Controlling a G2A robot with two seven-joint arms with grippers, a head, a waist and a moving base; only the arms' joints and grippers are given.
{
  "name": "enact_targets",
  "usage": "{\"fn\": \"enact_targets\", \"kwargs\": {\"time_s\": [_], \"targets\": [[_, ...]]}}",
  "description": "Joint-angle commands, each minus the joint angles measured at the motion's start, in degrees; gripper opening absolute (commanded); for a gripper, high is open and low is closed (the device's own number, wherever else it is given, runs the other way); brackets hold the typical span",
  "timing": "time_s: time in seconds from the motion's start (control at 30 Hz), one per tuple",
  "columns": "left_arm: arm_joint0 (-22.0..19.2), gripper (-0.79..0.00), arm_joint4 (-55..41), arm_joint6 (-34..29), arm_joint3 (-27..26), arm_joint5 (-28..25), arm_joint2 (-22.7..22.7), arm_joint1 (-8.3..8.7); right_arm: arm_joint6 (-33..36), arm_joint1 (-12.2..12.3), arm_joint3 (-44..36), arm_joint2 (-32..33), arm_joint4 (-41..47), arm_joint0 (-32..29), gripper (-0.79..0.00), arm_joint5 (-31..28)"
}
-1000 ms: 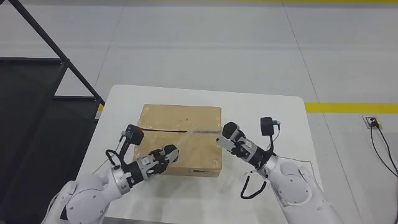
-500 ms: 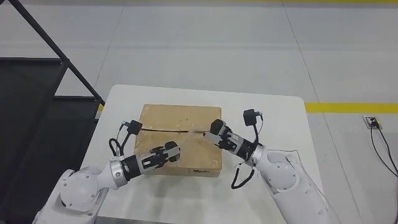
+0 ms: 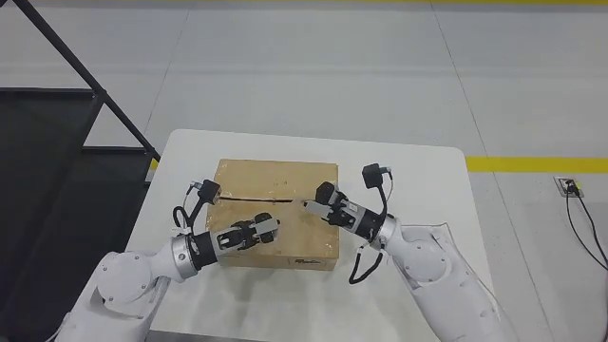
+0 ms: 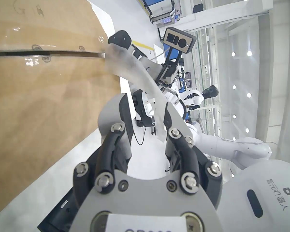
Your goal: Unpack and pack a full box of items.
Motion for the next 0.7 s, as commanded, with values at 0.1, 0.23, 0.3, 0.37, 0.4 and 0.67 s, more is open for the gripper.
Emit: {"fn": "enact_targets", "kwargs": {"time_s": [0.1,0.23,0.3,0.37,0.4,0.67], "targets": [[-0.3,-0.4,-0.9,0.3,0.7,0.0,-0.1,0.04,0.0,0.0,0.5,-0.3,0.2,0.4,0.0,0.2],[-0.3,-0.397,-1.4,0.4,1.0,0.0,-0.3,0.11,0.0,0.0,1.0,-0.6,0.4,0.8,0.0,0.5],[-0.3,-0.397,-1.8,0.5,1.1,-0.1,-0.5,0.13,0.0,-0.1,1.3,-0.7,0.5,1.0,0.0,0.6],[-0.2,-0.4,-1.8,0.6,1.2,-0.1,-0.6,0.18,0.0,-0.1,1.5,-0.8,0.7,1.2,0.0,0.6],[-0.2,-0.4,-2.0,0.6,1.1,-0.2,-0.6,0.19,0.0,-0.1,1.6,-0.9,0.7,1.2,0.0,0.6],[0.0,-0.406,-2.3,1.0,1.1,-0.5,-1.0,0.33,-0.4,-0.1,2.3,-1.1,1.2,1.5,0.0,0.9]]}}
